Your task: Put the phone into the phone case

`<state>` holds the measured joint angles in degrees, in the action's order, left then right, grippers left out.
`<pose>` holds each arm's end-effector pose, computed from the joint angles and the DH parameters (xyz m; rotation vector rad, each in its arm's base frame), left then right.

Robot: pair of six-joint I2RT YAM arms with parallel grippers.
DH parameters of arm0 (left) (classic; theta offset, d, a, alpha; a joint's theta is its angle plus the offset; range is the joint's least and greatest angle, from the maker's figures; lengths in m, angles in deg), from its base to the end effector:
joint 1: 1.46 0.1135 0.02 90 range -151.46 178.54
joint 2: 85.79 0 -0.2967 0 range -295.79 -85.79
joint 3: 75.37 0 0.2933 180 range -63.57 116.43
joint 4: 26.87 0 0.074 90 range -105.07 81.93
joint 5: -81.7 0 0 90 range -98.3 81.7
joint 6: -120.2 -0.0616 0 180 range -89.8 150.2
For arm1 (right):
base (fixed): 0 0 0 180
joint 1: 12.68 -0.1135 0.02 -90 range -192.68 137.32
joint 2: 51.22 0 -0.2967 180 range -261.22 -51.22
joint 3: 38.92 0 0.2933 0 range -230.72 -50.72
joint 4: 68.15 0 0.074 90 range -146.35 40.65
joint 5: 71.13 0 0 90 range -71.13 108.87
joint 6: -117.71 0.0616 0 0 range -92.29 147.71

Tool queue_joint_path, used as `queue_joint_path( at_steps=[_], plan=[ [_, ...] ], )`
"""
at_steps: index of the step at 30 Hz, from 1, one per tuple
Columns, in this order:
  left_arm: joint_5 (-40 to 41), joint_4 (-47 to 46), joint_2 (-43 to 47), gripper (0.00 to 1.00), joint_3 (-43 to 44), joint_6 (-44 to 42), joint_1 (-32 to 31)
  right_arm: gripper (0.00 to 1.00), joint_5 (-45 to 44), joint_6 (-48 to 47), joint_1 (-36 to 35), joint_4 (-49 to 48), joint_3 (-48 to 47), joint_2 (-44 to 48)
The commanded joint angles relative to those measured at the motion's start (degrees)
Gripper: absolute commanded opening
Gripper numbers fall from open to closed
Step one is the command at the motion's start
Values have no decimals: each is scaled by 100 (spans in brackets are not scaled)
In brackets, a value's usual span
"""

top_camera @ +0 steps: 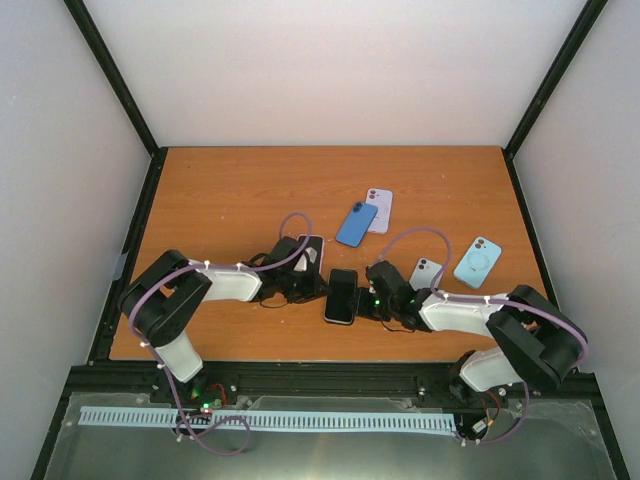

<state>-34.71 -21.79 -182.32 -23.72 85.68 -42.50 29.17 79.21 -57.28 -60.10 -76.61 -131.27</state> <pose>0.2420 -0.2470 0.1024 -0.1130 2.7738 -1.1841 0.1854 0.1983 0.1044 0.0743 2.6738 0.8767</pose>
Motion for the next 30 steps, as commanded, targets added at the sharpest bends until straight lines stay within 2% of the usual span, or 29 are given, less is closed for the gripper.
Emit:
queue_joint_path(
  at_steps=[1, 5, 10, 23, 30],
  plan=[
    [198, 229, 293, 30, 100, 20, -298, 29, 62, 30, -40, -39, 84, 210],
    [424, 608, 690, 43, -61, -10, -299, 34, 33, 205, -40, 51, 239, 562],
    [358, 650, 828, 44, -249, -35, -297, 37, 193, 522, -48, -227, 481, 570],
    [-262, -163, 410, 14, -543, 73, -313, 37, 353, 936, -49, -886, 640, 308],
    [-422, -391, 207, 9, -510, 157, -418, 36, 643, 1158, -40, -1278, 616, 593]
  ],
)
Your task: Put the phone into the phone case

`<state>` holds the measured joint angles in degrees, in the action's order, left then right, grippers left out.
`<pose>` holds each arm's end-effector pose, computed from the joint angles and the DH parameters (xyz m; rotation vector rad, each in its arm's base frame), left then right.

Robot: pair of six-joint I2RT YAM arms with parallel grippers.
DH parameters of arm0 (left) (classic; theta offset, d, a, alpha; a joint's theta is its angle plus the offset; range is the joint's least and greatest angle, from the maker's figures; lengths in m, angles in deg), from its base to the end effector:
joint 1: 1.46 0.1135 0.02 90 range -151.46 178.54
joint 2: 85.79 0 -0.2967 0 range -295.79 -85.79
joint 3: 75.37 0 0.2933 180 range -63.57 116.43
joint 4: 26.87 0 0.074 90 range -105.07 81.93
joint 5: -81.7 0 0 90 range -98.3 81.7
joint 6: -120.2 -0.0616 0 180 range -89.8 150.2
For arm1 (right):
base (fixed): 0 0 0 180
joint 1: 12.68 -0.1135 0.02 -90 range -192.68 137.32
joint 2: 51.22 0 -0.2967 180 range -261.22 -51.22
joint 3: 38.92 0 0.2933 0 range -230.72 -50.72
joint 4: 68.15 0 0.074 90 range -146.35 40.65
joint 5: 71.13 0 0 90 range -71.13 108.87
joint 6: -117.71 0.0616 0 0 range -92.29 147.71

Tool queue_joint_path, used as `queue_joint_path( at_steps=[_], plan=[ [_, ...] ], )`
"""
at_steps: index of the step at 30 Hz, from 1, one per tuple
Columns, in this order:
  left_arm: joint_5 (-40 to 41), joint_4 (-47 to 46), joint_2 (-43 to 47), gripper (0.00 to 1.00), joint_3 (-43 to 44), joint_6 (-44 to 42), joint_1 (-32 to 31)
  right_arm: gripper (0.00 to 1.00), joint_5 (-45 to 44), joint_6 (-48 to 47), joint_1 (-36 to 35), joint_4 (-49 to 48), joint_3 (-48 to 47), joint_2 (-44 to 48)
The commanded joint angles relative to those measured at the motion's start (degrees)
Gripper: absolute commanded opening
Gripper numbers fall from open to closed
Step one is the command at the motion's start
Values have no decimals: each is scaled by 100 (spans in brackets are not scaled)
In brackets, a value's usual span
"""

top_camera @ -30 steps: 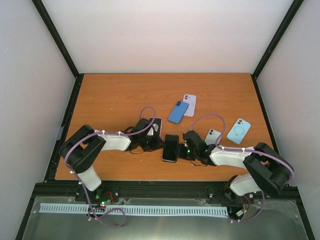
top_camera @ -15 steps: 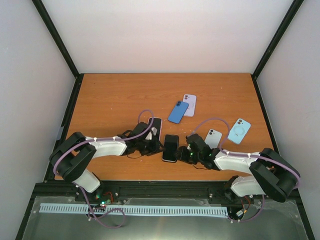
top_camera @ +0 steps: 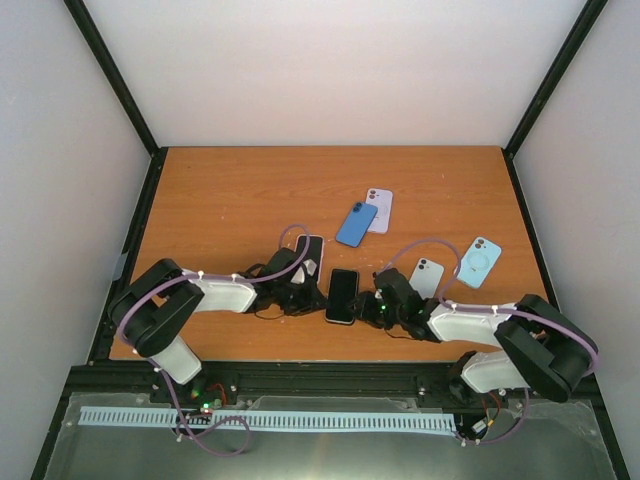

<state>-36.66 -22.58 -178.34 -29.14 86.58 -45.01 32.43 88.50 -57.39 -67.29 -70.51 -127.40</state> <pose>0.2097 -0.2397 0.0987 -0.0614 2.8187 -1.2259 0.1689 0.1875 0.1003 0.2432 2.6455 1.0562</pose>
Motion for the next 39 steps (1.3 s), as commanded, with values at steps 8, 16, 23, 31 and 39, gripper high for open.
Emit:
queue_joint_path(
  at_steps=[8, 16, 23, 31, 39],
  plan=[
    [-157, -259, -12, 21, 12, 96, -169, 37, 512, 525, -34, -1018, 176, 980],
    [-151, -332, -41, 24, -22, 112, -171, 39, 437, 632, -37, -1167, 294, 1072],
    [-163, -418, -21, 24, -101, 172, -171, 38, 504, 626, -36, -1484, 301, 669],
    [-144, -519, 11, 30, -186, 271, -171, 21, 224, 459, -34, -1305, 313, 438],
    [-306, -823, 55, 34, -283, 341, -169, 4, -34, 194, -31, -1135, 421, 563]
  ],
)
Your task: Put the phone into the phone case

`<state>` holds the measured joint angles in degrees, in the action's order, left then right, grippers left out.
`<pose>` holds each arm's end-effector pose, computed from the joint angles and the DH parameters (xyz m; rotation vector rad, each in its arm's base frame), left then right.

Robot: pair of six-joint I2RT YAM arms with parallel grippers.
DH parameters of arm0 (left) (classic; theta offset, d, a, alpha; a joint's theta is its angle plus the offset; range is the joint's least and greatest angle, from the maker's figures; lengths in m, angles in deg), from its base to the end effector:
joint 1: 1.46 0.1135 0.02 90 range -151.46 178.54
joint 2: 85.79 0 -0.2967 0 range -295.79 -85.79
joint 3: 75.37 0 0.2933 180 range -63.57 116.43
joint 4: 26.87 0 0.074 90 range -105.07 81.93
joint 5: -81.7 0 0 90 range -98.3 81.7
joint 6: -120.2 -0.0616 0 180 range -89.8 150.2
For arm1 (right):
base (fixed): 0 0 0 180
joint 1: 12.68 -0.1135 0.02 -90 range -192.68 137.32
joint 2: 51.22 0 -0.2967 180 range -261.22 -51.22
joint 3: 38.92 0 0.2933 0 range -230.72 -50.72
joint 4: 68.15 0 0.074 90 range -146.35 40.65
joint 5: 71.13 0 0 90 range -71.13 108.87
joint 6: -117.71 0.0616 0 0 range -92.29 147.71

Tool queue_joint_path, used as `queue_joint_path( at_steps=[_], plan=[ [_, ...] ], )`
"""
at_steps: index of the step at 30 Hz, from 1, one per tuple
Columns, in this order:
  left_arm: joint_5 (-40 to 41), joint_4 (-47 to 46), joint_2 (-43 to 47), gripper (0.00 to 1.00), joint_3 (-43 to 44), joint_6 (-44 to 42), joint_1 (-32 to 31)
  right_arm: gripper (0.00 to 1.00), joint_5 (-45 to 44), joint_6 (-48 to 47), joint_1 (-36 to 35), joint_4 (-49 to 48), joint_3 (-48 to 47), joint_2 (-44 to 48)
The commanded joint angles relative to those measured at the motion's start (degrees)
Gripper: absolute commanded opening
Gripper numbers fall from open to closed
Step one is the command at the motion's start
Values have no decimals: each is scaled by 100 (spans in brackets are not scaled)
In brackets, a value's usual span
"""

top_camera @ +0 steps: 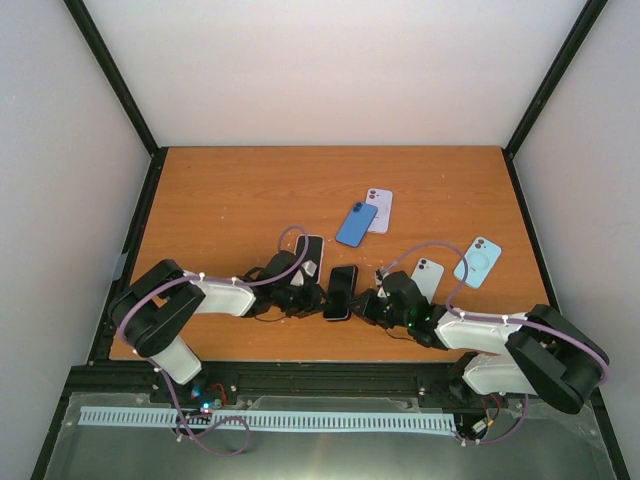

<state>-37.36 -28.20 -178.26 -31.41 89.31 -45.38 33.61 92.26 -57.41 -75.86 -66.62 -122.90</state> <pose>0.2054 -0.2394 0.0964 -0.0870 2.7792 -1.2952 0.1634 0.1839 0.1125 0.2710 2.5100 1.2293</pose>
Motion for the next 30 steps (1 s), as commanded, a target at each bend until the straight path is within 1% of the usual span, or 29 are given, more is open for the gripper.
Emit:
queue_joint_path(
  at_steps=[1, 4, 6, 8, 11, 15, 18, 22, 25, 27, 30],
  plan=[
    [-272, -292, 4, 32, -46, 59, -132, 6, -137, -171, -27, -267, 30, 100],
    [-405, -475, -75, 30, -59, 120, -133, 16, -66, -135, -31, -231, -2, -18],
    [-430, -526, -82, 29, -53, 144, -132, 17, -7, -160, -30, -256, -18, -118],
    [-397, -489, -36, 28, -46, 149, -134, 13, 44, -199, -25, -341, -25, -188],
    [-357, -332, 123, 30, -55, 128, -126, 4, 30, -331, -26, -383, -15, -117],
    [-260, -72, 635, 40, -126, -48, 39, 3, 65, -643, -27, -255, -10, 372],
    [-295, 108, 1298, 46, -298, -165, 374, 3, 92, -835, -27, -15, 6, 945],
    [-198, 735, 2276, 67, -296, -530, 639, 3, 187, -1011, -27, 193, 45, 1929],
    [-104, 1154, 2932, 76, -211, -707, 729, 3, 364, -1020, -27, 113, 61, 2557],
    [-326, 1022, 3342, 79, -247, -714, 753, 3, 587, -1016, -27, -56, 43, 2873],
    [-814, 494, 3808, 80, -332, -542, 760, 3, 927, -935, -26, -434, 50, 3198]
  ],
)
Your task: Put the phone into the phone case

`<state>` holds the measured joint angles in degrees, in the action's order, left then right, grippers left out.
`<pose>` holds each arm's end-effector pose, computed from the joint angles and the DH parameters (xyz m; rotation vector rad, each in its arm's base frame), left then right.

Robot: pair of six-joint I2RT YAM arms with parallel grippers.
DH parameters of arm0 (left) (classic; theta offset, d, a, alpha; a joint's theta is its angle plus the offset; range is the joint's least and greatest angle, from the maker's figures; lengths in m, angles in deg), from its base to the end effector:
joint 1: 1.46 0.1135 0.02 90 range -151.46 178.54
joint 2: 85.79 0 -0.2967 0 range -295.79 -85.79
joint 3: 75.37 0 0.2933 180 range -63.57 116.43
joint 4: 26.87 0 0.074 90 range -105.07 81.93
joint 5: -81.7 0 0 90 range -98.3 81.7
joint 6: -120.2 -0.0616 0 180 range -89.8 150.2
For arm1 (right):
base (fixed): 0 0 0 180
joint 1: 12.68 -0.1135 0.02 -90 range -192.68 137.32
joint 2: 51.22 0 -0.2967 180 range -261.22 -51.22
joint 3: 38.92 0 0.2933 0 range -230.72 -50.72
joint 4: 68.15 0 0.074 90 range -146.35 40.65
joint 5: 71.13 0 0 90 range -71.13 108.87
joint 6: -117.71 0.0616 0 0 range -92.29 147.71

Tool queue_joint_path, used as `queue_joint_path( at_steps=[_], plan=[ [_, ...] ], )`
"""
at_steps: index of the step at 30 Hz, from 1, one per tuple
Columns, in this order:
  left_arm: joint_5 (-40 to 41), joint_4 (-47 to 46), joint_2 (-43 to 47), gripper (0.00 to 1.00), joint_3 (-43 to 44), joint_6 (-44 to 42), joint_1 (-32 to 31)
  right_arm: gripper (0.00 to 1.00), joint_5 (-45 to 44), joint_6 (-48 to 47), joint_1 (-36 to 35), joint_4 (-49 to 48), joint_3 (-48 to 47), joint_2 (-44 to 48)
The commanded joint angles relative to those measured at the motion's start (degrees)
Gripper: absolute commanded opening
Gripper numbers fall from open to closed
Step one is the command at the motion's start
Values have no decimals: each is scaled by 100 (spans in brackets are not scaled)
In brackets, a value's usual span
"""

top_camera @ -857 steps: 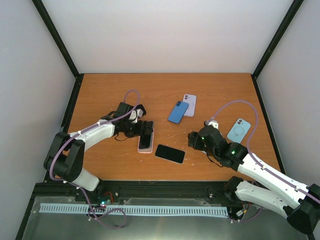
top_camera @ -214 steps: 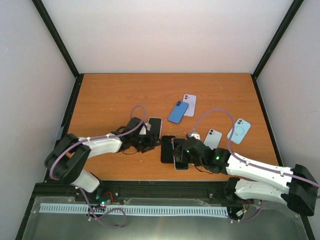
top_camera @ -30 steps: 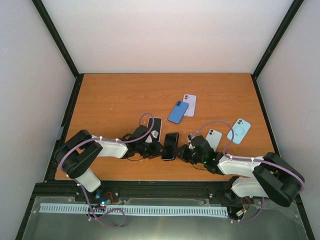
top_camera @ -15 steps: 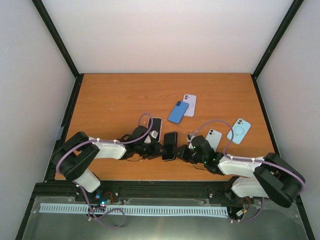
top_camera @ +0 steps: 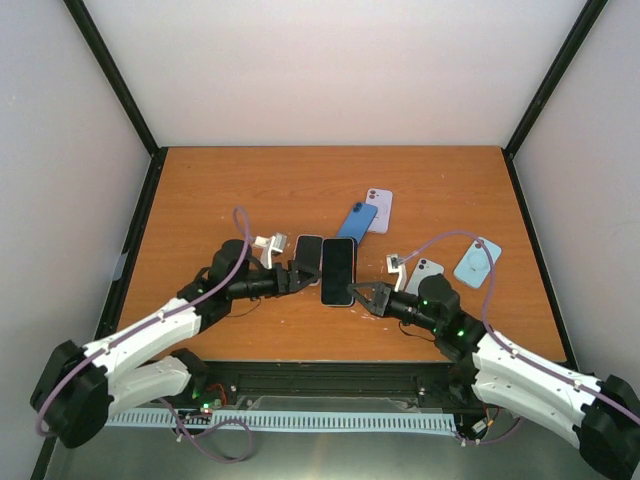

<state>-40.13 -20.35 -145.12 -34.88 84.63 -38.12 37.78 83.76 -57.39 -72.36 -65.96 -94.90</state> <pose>0.1895 -0.1815 0.2199 0.0542 2.3144 -1.4838 0.1392 0.1659 0.2059 -0.0703 2.0628 1.4836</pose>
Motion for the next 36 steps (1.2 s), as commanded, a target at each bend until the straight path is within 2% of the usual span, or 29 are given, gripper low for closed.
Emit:
queue_joint_path(
  at_steps=[1, 7, 10, 15, 17, 18, 23, 24, 28, 30, 33, 36],
  plan=[
    [-683, -497, 629, 79, -31, 7, 35, 3, 590, -19, -27, -911, -4, 463],
    [-1389, -2374, 946, 72, -493, 722, 36, 3, 1148, 514, -29, -1894, 80, 305],
    [-1424, -2478, 835, 71, -507, 731, 33, 3, 1266, 687, -29, -2271, 111, 179],
    [-1446, -2594, 680, 76, -607, 750, 29, 3, 1268, 705, -29, -2309, 118, 175],
    [-1508, -2825, 643, 73, -690, 852, 28, 3, 1265, 716, -29, -2309, 114, 169],
    [-1573, -3006, 622, 68, -737, 931, 29, 3, 1275, 714, -29, -2311, 118, 161],
    [-1629, -3389, 530, 29, -793, 1081, 28, 3, 1307, 745, -29, -2397, 131, 66],
    [-1626, -3443, 522, 25, -801, 1100, 28, 3, 1310, 749, -29, -2402, 142, 51],
    [-1641, -3563, 510, 13, -799, 1189, 28, 3, 1264, 724, -29, -2365, 190, 53],
    [-1646, -3541, 503, 2, -778, 1215, 33, 3, 1247, 725, -29, -2354, 201, 46],
    [-1625, -3481, 517, 0, -758, 1220, 28, 3, 1265, 728, -29, -2347, 205, 19],
    [-1633, -3465, 523, 0, -764, 1234, 28, 11, 1206, 749, -29, -2214, 171, 17]
  ],
)
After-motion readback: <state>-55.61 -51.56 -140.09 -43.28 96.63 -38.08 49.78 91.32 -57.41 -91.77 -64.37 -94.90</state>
